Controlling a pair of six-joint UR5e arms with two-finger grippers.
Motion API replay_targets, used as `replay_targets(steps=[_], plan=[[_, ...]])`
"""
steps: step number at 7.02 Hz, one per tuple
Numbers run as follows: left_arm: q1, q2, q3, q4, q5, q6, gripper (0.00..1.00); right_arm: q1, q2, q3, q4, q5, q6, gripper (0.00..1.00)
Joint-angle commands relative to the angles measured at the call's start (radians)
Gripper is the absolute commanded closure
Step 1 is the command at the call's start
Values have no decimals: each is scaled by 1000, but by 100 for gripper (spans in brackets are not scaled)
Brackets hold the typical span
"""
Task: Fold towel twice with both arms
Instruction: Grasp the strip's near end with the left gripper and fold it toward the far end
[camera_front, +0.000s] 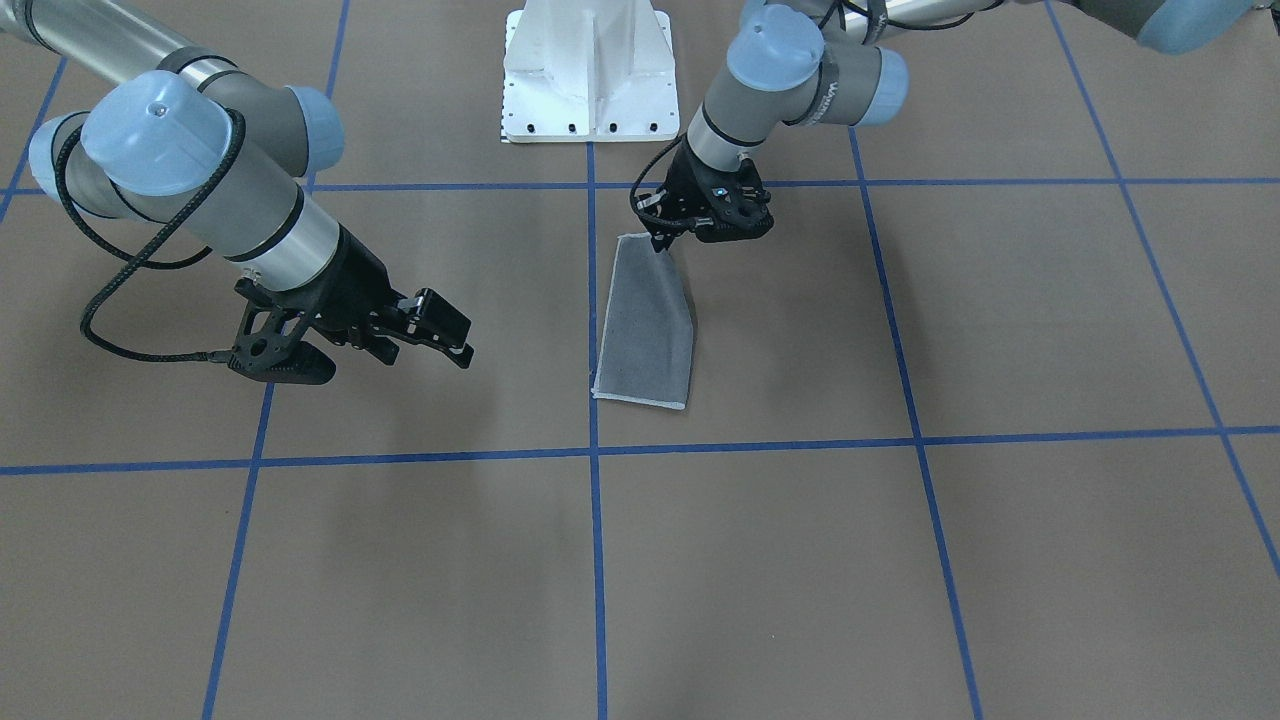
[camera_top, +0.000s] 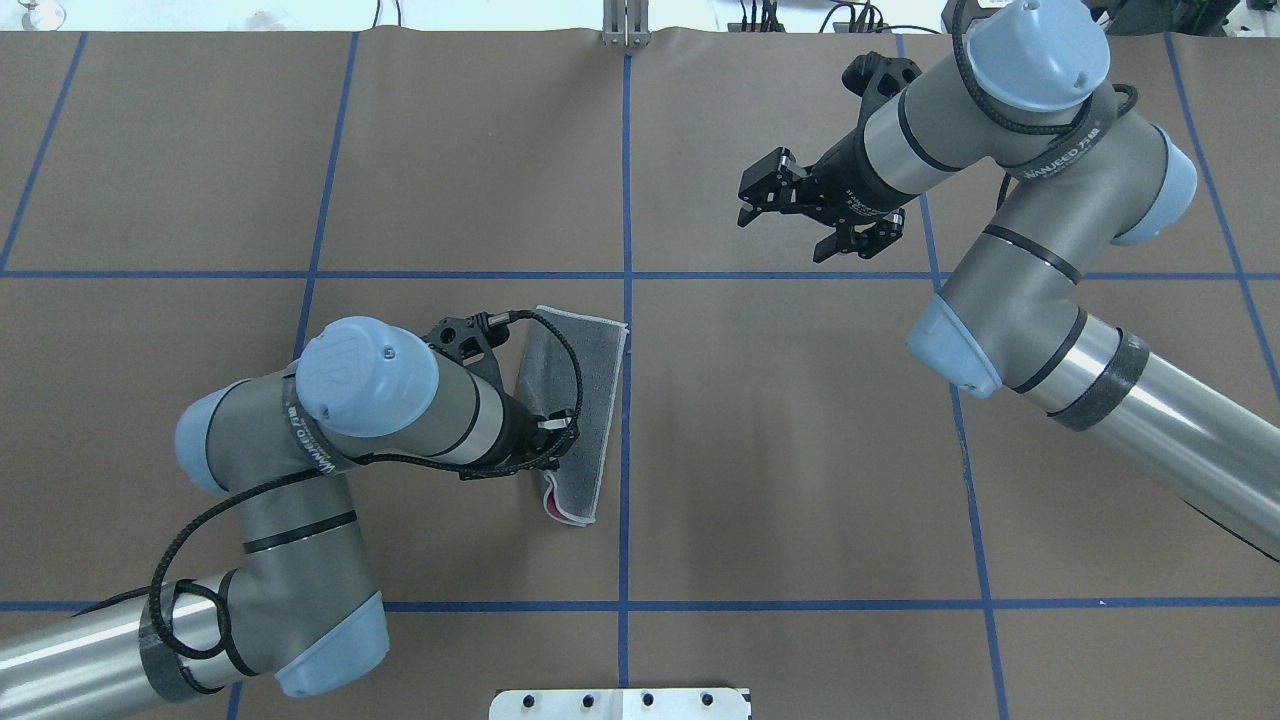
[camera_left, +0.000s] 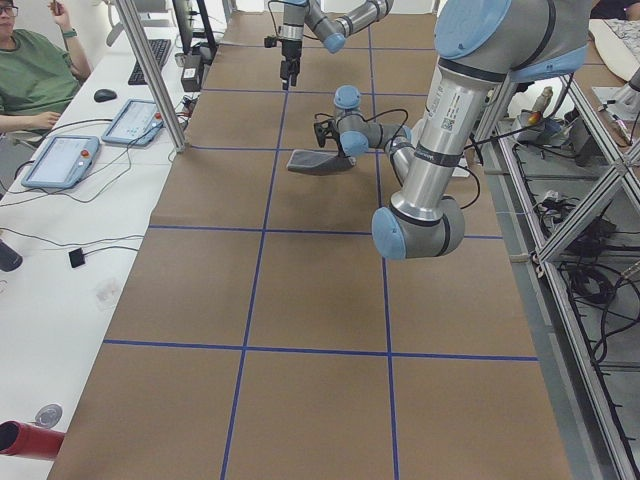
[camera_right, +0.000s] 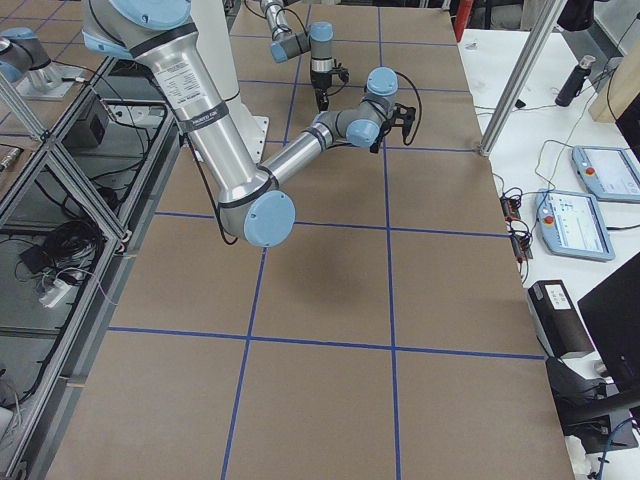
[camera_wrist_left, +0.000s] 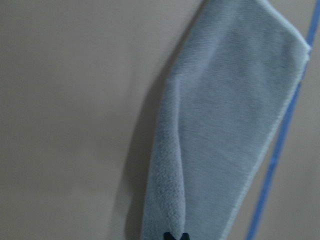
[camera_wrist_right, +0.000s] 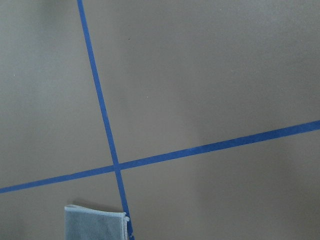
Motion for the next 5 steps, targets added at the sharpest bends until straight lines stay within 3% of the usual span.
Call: replay_targets(steps=[1, 5], plan=[[-70, -84, 22, 46, -1, -39, 100, 0, -1, -2, 0, 0, -4, 0], [-178, -164, 259, -33, -16, -58, 100, -3, -1, -5, 0, -2, -6, 0]])
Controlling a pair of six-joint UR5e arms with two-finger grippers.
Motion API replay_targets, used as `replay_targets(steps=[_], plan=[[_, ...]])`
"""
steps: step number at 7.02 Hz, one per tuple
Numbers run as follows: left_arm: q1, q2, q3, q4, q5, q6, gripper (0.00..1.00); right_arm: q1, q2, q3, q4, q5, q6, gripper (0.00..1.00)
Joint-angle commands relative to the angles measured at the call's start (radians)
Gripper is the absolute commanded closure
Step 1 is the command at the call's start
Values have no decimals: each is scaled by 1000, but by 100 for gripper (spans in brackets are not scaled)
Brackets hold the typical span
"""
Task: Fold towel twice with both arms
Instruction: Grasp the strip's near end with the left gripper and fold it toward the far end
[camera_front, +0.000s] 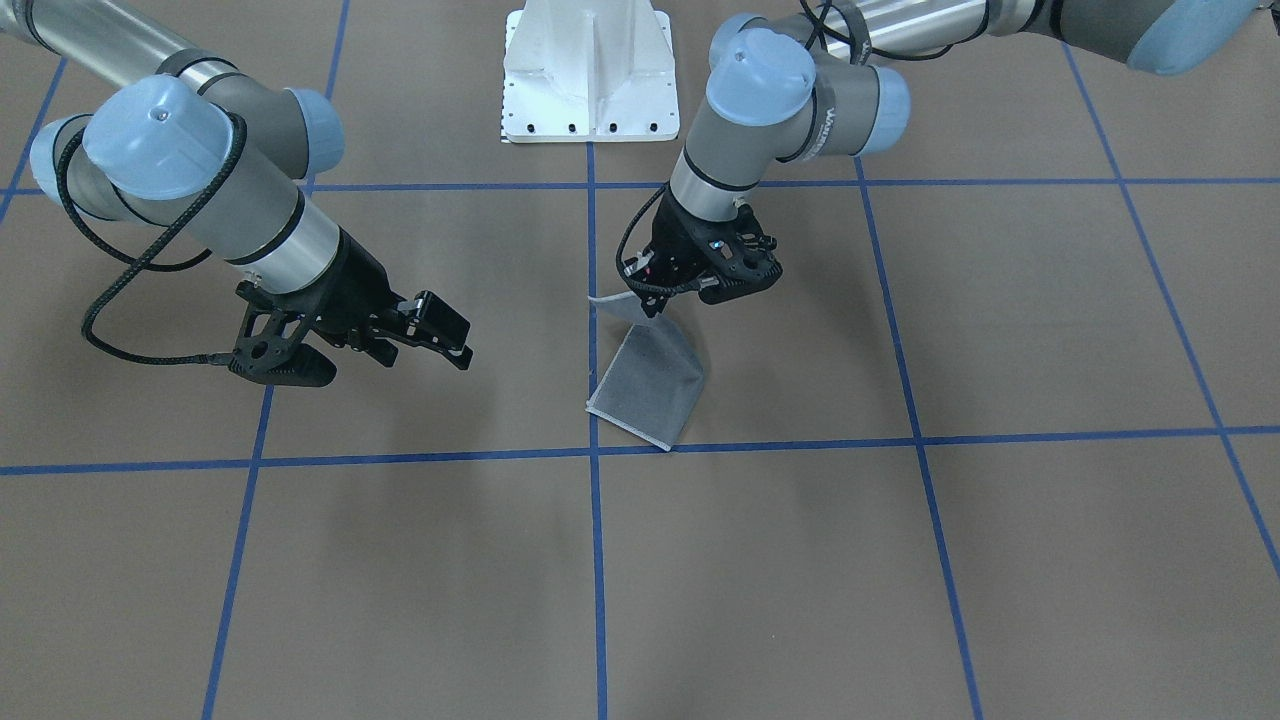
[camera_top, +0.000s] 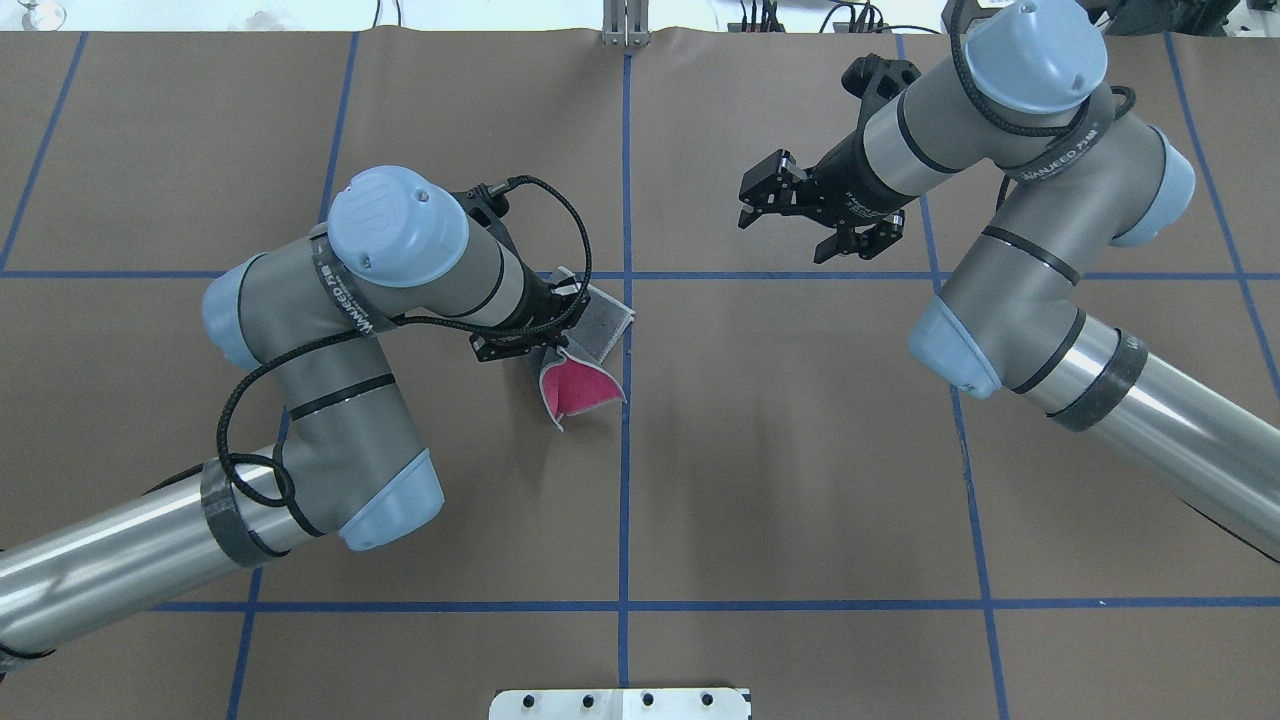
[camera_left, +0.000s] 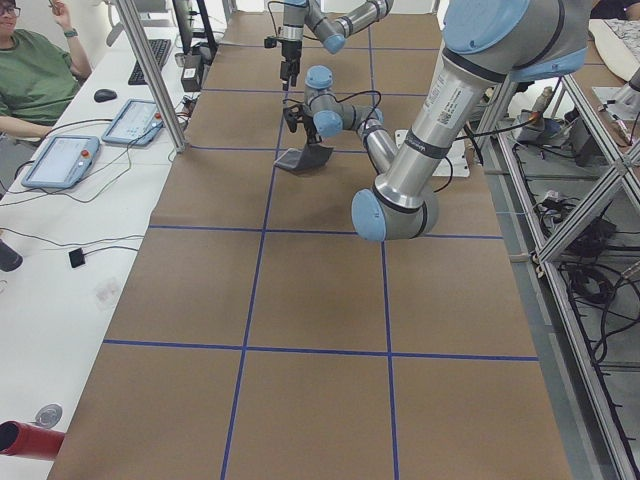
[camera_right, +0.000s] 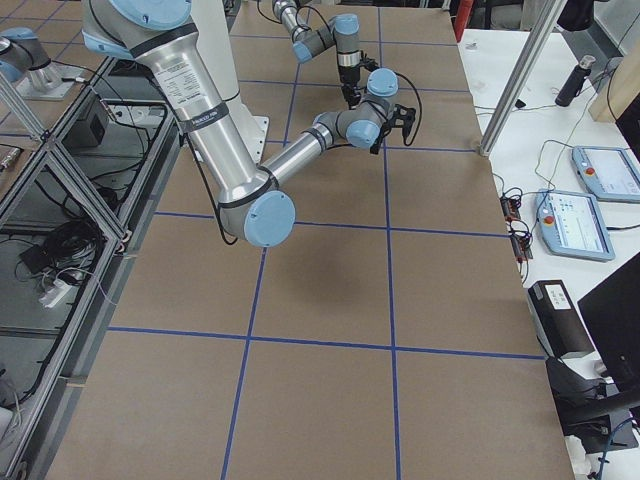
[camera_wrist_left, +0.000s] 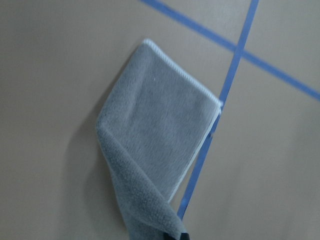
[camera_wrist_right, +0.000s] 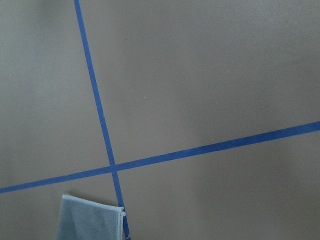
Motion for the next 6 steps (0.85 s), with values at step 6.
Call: replay_targets(steps=[6], plan=[[-94, -91, 195, -115, -76, -8, 100, -7, -4, -11, 0, -6, -3, 0]])
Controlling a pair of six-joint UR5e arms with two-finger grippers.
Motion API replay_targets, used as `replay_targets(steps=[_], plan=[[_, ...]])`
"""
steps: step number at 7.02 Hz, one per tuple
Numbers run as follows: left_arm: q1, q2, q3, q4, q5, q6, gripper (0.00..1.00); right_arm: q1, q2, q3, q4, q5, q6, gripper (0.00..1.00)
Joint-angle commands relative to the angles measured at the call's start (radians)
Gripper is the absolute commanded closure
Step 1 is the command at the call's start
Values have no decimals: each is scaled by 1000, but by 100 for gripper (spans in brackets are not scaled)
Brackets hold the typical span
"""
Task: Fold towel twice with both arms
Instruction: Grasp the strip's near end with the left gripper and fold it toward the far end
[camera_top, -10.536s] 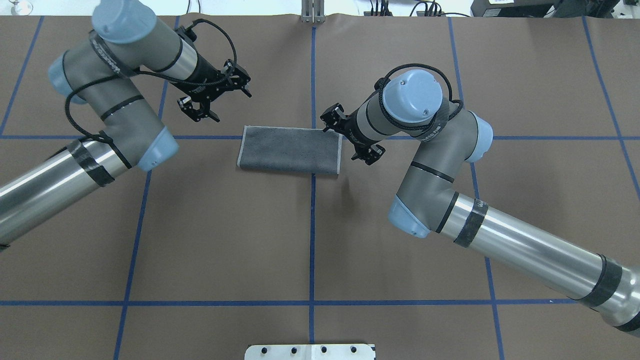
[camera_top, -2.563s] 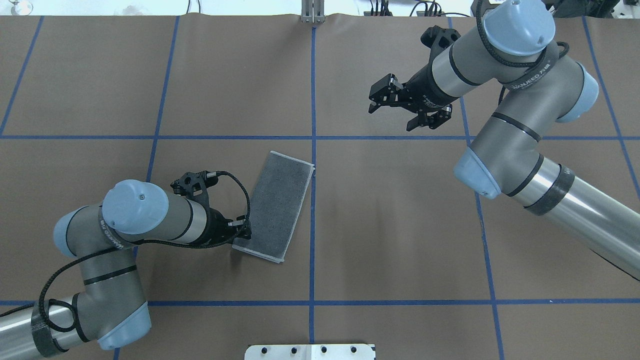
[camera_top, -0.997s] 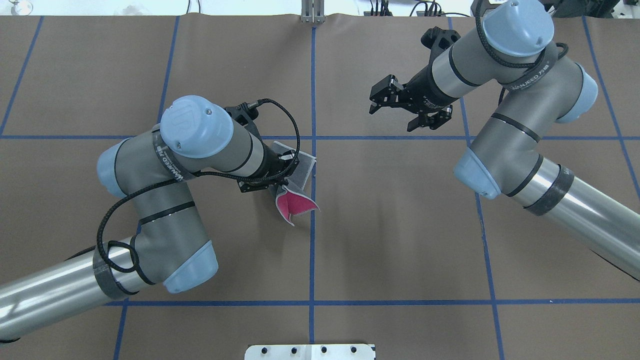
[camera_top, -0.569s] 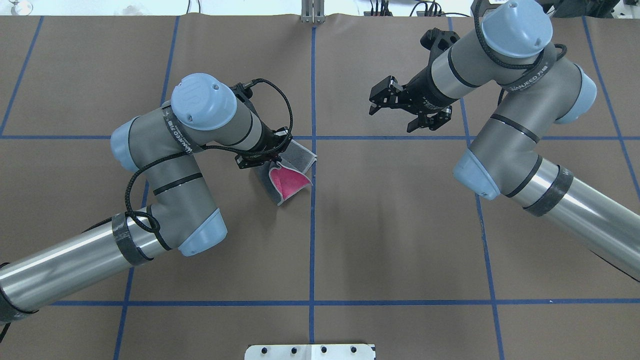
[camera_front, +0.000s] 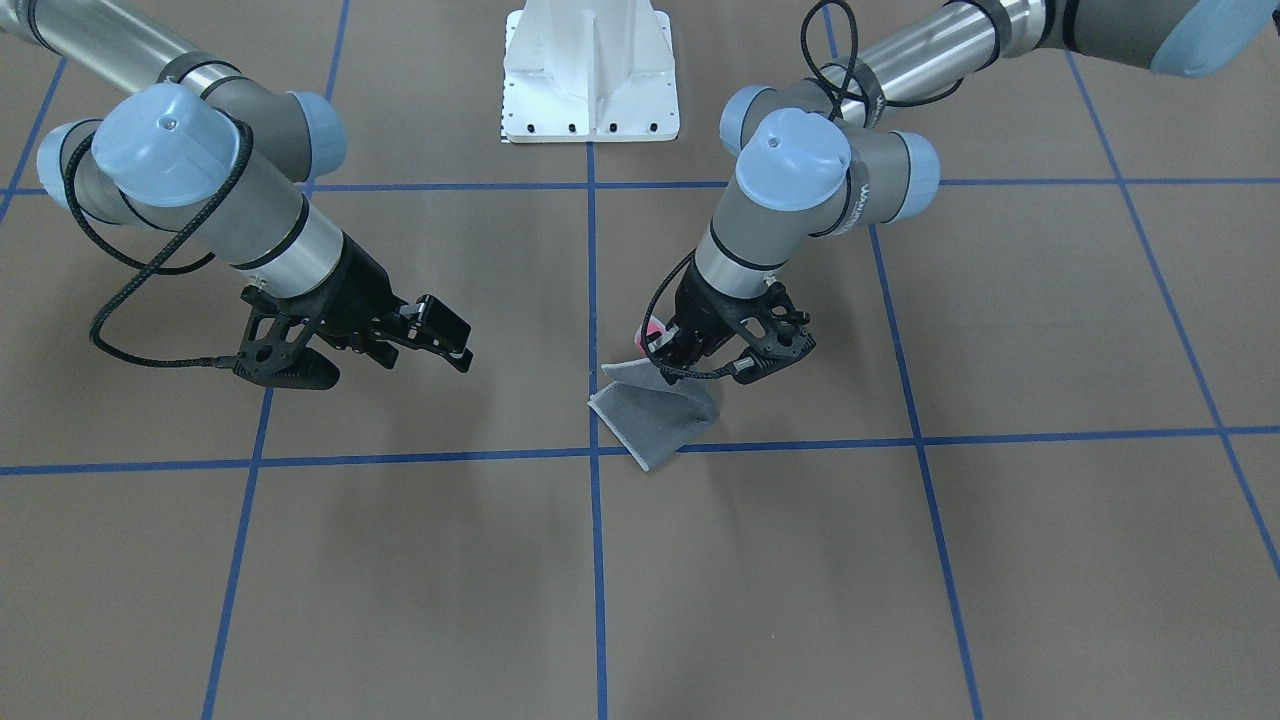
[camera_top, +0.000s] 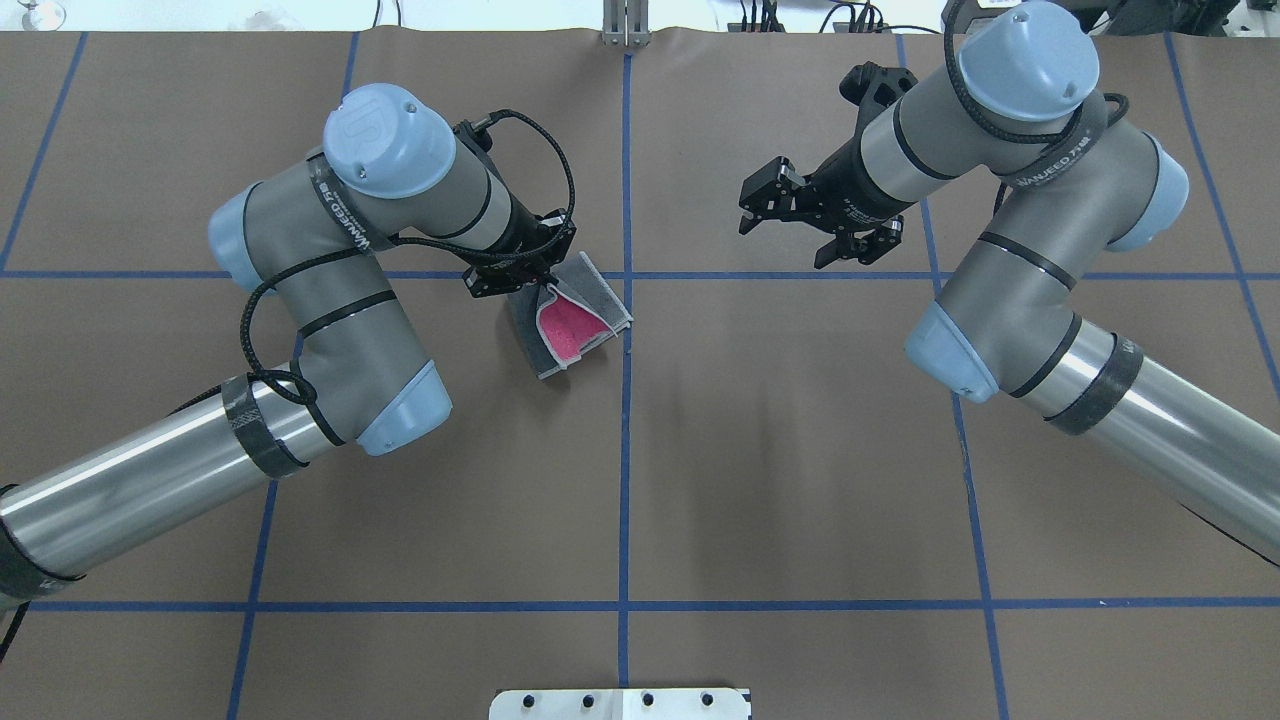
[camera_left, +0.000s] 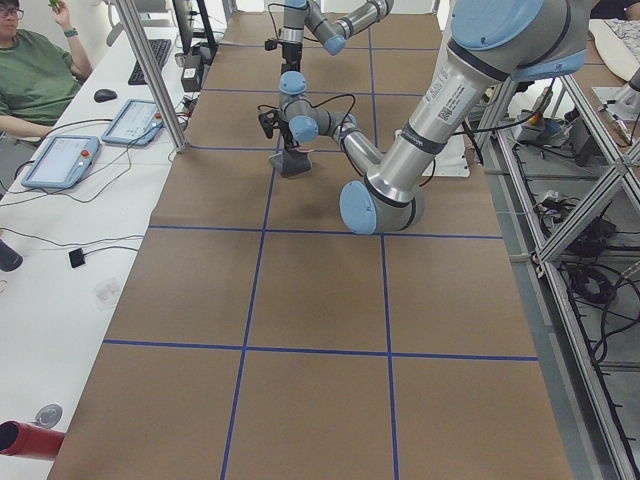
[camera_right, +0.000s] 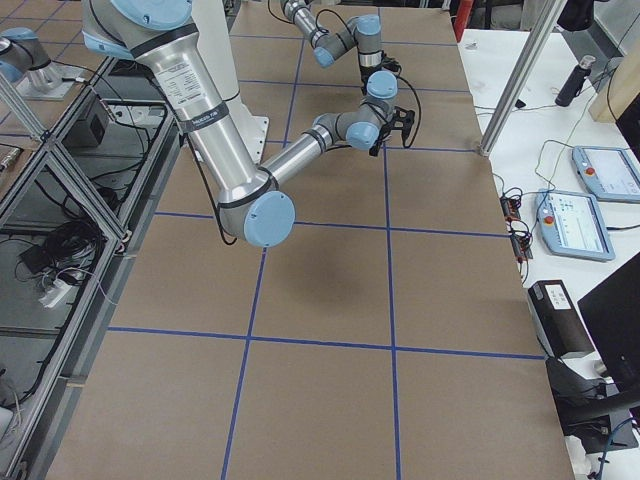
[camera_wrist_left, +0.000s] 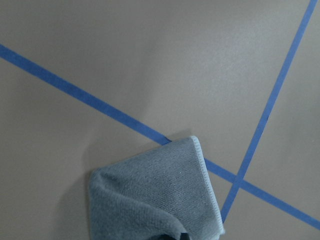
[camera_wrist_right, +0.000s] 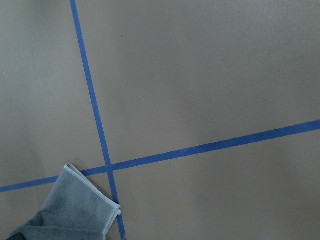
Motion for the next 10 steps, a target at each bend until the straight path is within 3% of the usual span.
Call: replay_targets(steps=[1, 10], plan=[[-4, -38, 79, -62, -5, -22, 100, -1, 0, -7, 0, -1, -2, 0], [-33, -121, 227, -76, -3, -31, 100, -5, -1, -20, 4, -1, -2, 0]])
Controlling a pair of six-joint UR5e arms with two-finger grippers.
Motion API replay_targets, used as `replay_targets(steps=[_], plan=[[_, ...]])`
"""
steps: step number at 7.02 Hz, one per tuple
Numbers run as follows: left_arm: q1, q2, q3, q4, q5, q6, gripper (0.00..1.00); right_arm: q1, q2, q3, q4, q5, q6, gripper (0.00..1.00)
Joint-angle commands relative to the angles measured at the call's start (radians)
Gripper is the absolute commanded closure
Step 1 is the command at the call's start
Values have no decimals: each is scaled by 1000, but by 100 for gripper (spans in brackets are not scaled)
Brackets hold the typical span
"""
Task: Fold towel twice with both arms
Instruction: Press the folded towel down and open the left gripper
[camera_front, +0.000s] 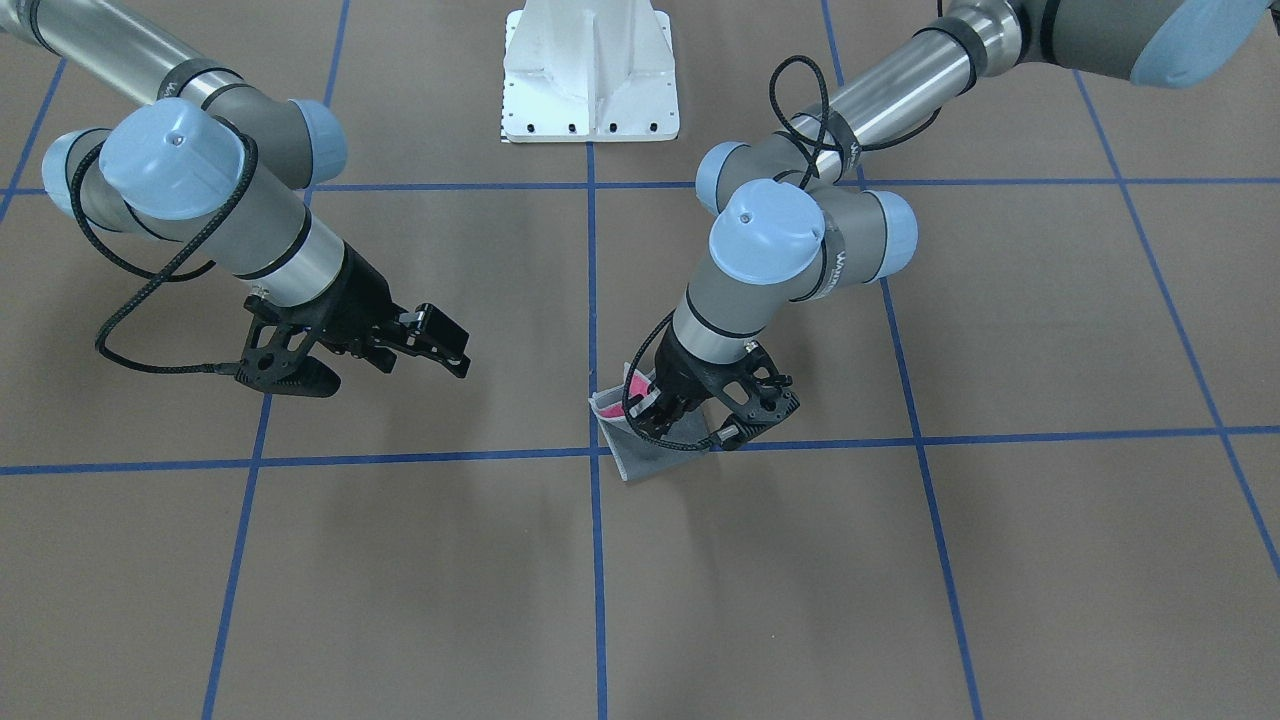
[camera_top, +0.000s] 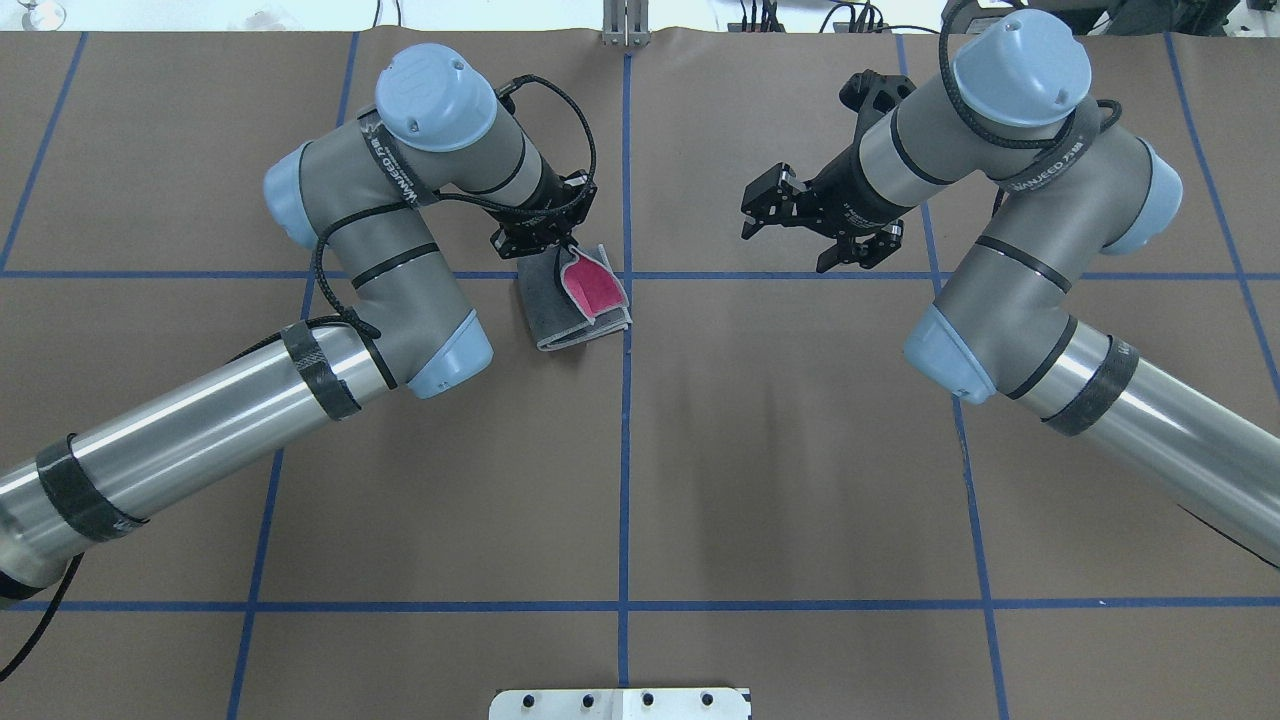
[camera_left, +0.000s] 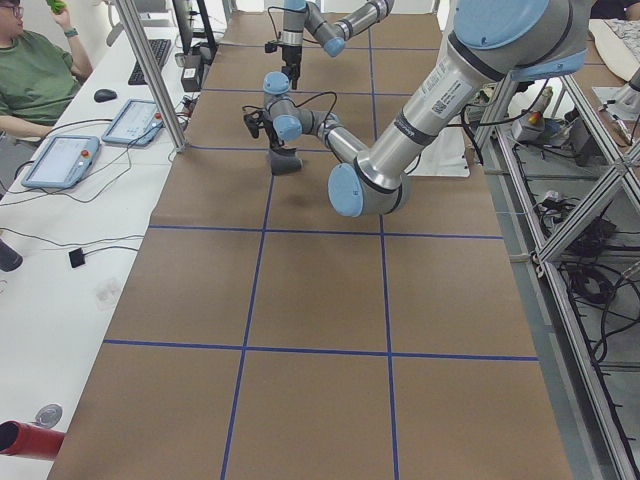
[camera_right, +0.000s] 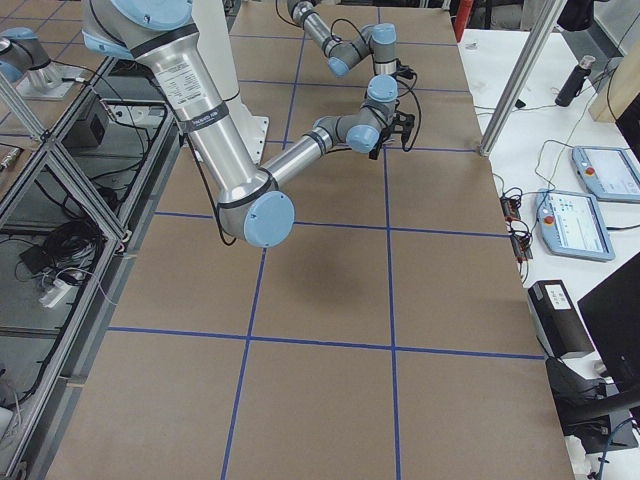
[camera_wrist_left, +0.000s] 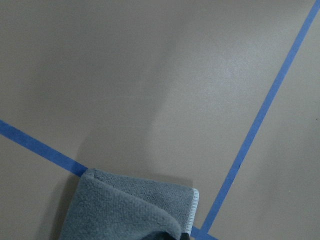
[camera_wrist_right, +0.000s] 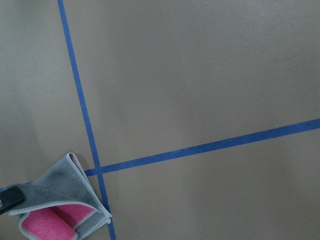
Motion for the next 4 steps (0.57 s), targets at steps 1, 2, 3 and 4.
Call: replay_targets(steps=[1, 2, 3, 4], plan=[[-1, -9, 43, -24, 0, 1, 100, -3, 0, -2, 0, 0, 0, 0], [1, -15, 74, -54, 2, 0, 100, -4, 0, -5, 0, 0, 1, 0], [2, -19, 83, -58, 2, 1, 57, -4, 0, -5, 0, 0, 1, 0], [6, -22, 85, -58, 6, 1, 1, -4, 1, -5, 0, 0, 0, 0]])
